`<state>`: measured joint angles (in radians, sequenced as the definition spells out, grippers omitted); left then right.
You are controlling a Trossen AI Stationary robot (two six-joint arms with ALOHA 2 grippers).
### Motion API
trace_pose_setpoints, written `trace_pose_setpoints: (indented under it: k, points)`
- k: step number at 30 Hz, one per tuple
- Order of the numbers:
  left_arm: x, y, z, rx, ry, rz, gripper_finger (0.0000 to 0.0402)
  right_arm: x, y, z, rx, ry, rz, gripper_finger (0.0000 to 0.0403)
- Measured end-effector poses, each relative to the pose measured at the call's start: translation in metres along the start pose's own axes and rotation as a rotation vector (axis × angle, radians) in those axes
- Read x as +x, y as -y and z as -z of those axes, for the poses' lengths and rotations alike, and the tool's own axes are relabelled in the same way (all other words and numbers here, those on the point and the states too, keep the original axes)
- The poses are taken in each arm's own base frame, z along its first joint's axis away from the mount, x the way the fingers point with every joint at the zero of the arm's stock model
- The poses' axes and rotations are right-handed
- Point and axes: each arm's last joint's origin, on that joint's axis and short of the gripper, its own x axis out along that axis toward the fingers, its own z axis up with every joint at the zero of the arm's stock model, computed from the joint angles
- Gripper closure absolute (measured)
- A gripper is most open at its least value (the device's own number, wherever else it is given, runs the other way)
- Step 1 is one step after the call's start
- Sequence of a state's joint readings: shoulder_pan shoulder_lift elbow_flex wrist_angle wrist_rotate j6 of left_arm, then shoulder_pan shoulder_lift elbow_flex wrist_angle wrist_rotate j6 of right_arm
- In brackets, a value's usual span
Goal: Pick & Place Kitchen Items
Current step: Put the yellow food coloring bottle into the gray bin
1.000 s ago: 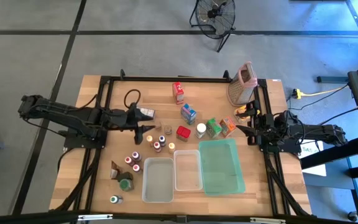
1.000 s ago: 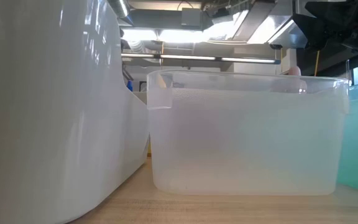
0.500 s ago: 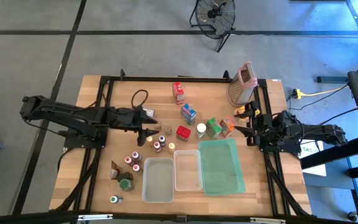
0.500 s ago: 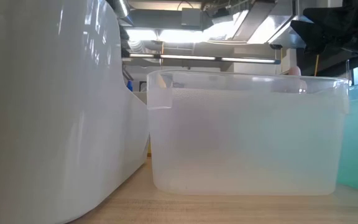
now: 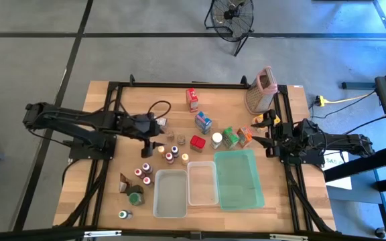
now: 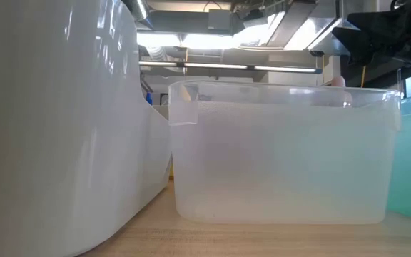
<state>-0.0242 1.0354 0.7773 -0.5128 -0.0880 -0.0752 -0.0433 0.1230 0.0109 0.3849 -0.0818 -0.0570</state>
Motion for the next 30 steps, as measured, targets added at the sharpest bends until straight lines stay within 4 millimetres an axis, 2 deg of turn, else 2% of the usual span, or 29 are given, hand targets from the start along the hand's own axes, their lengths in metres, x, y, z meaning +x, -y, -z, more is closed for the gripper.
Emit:
trace_pose_setpoints:
  k: [12,30]
  points:
    - [0.025,0.004,0.011,-0.047,-0.174,-0.001,0.0160,0.000,0.000,0.003,0.000,-0.026,0.000,0.0181]
    - [0.050,0.008,0.018,-0.068,-0.292,0.033,0.0160,0.000,0.000,0.003,0.019,-0.030,0.001,0.0181]
